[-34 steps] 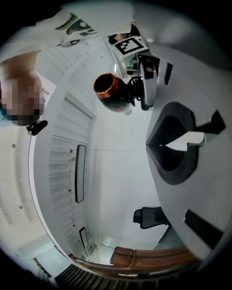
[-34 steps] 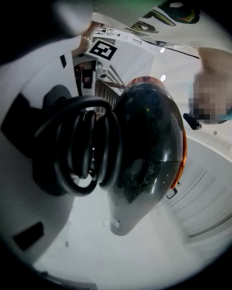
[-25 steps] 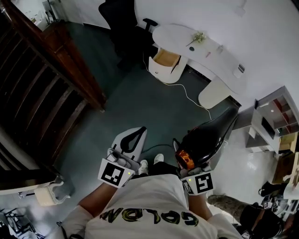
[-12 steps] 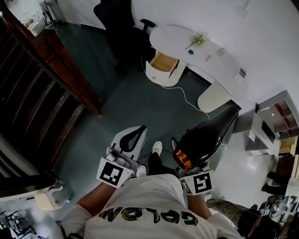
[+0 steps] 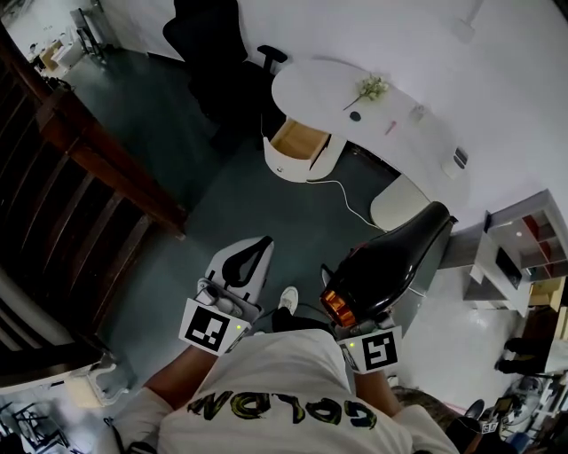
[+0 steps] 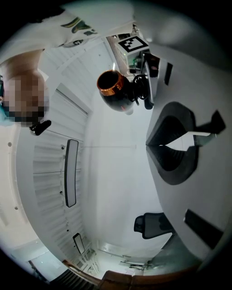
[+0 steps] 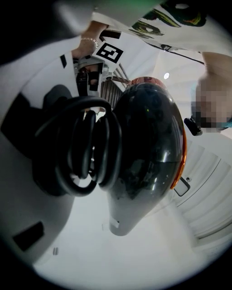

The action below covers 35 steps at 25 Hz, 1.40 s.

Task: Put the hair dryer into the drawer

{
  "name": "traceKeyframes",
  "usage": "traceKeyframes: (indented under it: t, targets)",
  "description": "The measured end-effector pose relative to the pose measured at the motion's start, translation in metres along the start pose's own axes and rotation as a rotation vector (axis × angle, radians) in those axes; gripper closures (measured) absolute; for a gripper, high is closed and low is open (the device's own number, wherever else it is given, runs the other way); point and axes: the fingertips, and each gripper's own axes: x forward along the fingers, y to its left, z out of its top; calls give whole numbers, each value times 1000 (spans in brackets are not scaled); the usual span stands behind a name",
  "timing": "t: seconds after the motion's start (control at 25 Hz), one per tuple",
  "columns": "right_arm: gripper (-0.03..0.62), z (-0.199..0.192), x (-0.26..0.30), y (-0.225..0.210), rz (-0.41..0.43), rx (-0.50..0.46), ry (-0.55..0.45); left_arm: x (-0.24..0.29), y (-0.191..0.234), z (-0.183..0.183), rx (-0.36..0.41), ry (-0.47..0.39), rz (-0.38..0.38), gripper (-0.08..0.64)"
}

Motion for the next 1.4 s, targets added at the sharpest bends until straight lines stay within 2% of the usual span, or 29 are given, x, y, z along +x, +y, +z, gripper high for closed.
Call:
traceKeyframes:
  t: [0.32,0.64,0.92,1.16,1.4]
  targets:
    - [367,-16,31,-64,28,-5,22,67,14,-10,19,12,34,548]
    - [367,-25,56,-84,46,11,35,92,31,-18,13,30,55,548]
    - [368,-28,92,-100,54,3,37,127,58,-16,25,-3,43,548]
    - [367,-30,146,-116,51,13,32,165,100,-15,27,-14,16,548]
    - [368,-34,222,-138,34,3,37,209,167,-17,-4,2,-8,548]
